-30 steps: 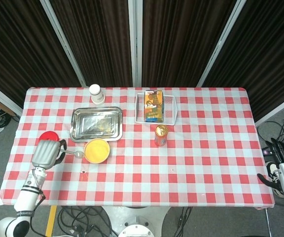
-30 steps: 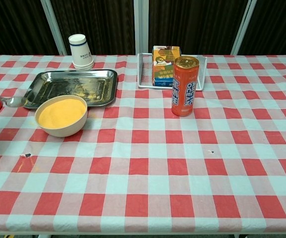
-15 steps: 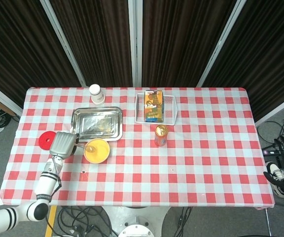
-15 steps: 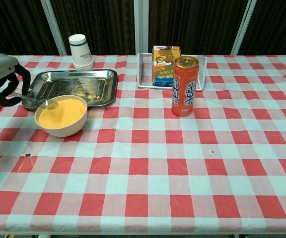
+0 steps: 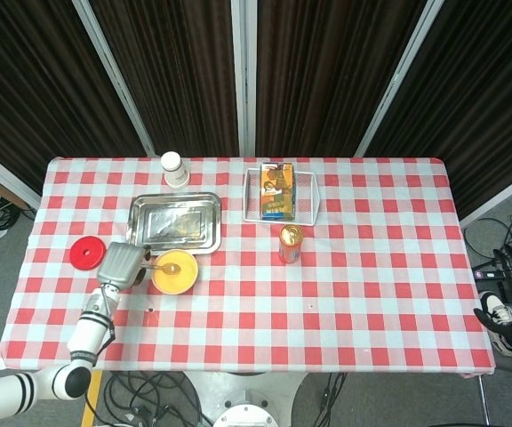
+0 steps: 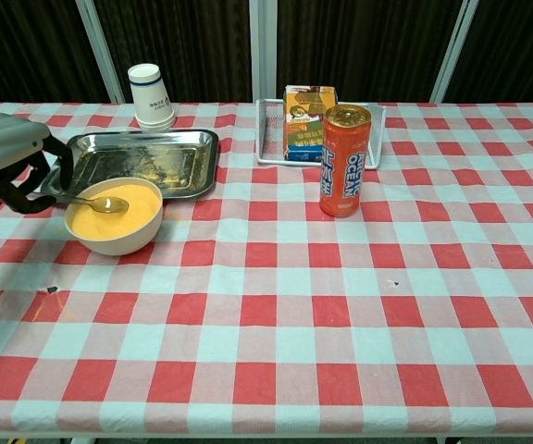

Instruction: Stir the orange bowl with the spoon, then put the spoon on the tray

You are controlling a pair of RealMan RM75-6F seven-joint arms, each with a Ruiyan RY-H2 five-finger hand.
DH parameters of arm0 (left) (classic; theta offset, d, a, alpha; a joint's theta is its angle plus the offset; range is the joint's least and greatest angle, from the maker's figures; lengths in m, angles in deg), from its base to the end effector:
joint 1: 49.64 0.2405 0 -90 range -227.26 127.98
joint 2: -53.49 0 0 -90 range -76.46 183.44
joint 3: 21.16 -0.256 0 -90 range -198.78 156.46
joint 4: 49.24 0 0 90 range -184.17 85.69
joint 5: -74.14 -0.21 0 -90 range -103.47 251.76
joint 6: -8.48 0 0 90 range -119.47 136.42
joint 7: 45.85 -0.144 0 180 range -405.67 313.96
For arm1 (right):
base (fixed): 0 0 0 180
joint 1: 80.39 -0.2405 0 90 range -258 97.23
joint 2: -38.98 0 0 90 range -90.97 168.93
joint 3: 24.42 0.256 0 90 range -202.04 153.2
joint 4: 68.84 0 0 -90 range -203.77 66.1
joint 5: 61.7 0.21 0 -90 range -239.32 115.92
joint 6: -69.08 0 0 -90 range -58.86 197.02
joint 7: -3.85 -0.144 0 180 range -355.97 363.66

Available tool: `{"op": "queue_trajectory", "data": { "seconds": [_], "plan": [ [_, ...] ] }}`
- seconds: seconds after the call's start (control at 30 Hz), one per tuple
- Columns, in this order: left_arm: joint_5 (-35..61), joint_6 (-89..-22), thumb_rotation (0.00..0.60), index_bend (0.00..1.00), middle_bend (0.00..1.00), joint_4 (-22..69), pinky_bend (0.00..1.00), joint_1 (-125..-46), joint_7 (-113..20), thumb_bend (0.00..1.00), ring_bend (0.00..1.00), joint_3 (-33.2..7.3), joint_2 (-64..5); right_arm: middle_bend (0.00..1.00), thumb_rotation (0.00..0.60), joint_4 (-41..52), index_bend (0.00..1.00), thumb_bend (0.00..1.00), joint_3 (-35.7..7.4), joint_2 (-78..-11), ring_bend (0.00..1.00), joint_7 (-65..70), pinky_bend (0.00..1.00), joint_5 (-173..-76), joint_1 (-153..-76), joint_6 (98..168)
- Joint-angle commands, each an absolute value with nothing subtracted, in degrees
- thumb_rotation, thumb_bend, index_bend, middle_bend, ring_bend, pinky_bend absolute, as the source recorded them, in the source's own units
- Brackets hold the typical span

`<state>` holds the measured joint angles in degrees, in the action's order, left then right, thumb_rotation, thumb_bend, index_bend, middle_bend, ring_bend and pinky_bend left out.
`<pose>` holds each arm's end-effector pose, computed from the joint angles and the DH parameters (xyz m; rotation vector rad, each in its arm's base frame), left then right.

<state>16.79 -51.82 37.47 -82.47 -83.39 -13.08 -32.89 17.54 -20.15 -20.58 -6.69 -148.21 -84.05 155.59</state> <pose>-0.2208 0.3129 0.0030 -1.7577 -0.8452 -0.5917 -0.3339 -0.1810 0.2036 1.3426 -0.8687 0.9351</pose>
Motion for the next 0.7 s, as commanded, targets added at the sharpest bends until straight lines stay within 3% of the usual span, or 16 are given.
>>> {"op": "queue_trajectory", "data": {
  "seconds": [0.03,0.2,0.7],
  "plan": [
    [16.91,-51.81,0.600,0.48,0.84,37.54,0.91,-82.63,-83.27,0.39,0.81,-13.26,-32.87,0.02,0.600,17.57,0.00,0.10,-20.04,-20.50,0.00,-6.77,0.00,-148.08,-84.00,155.67],
    [17.26,-52.87,0.600,0.46,0.83,38.58,0.91,-82.65,-84.38,0.38,0.81,-13.98,-32.01,0.02,0.600,17.92,0.00,0.10,-19.38,-20.26,0.00,-6.34,0.00,-147.38,-83.77,156.38],
    [21.11,-50.67,0.600,0.54,0.84,36.83,0.90,-84.44,-82.67,0.36,0.81,-13.80,-32.64,0.02,0.600,17.66,0.00,0.10,-19.38,-20.26,0.00,-6.92,0.00,-147.32,-83.36,156.60]
  ]
}}
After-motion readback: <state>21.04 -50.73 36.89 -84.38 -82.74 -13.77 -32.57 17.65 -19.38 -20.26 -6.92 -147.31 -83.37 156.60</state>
